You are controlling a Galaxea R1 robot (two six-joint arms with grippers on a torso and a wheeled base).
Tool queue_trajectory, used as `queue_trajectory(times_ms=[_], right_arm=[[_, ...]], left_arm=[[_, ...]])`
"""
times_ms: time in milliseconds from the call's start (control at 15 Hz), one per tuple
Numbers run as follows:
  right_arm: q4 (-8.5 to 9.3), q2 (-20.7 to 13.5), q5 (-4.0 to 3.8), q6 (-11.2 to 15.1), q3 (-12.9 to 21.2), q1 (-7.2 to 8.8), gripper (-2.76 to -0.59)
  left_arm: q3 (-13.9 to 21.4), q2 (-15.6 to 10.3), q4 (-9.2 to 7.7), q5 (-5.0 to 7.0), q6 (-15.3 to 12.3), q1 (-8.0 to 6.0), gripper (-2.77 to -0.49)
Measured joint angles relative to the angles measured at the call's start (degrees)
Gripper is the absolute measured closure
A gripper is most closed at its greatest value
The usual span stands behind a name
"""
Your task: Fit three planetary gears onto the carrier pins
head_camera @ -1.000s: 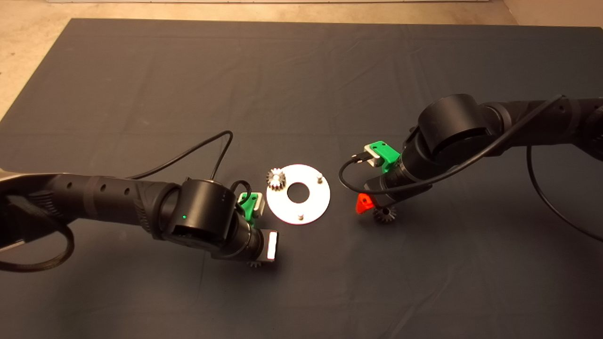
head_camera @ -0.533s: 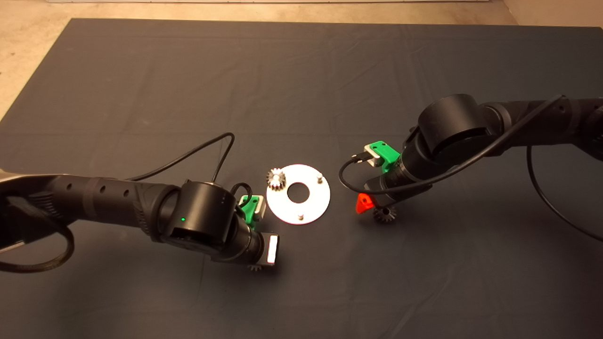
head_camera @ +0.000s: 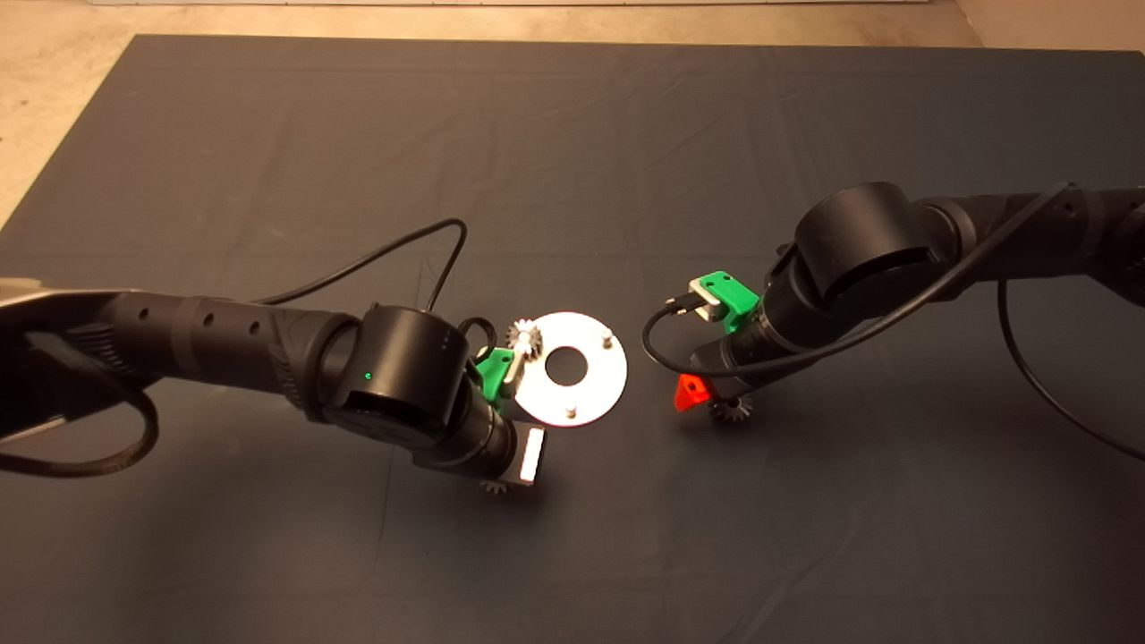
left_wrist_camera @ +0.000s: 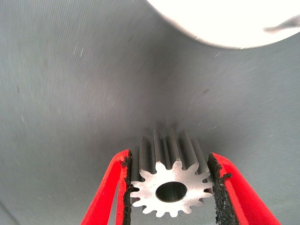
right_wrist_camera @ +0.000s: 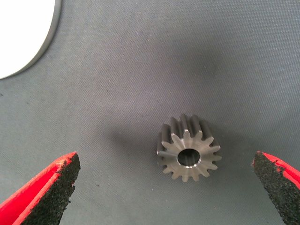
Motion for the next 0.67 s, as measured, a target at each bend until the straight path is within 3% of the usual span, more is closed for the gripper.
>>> queue_trajectory(times_ms=[667], right_arm=[[-0.02,-2.29,-0.02,0.02,1.59,-0.01,-2.75]], left_arm=[[-6.28,4.9,-4.72,-0.09,7.38,-4.83,-0.9]])
